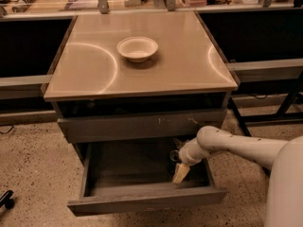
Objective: Place pepsi can into middle drawer
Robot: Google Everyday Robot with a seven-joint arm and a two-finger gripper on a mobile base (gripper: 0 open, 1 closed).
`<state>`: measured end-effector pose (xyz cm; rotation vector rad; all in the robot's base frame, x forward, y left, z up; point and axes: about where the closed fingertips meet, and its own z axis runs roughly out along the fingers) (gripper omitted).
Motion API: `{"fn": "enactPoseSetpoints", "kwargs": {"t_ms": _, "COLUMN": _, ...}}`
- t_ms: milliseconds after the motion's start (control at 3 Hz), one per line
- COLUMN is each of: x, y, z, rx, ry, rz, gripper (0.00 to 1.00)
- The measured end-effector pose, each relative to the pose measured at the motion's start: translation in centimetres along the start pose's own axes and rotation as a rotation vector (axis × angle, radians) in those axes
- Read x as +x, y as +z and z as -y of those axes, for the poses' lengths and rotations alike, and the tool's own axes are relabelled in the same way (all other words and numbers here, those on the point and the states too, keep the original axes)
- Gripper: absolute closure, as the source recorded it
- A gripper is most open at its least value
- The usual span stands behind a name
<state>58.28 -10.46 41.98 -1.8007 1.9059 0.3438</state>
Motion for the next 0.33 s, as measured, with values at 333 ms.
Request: {"fn": "enactPoseSetpoints", "kwargs": {"t_ms": 333, "x": 0.00, "y": 0.00, "z": 0.00, "rx": 0.000, "ry": 0.000, "rz": 0.000, "gripper": 0.00}}
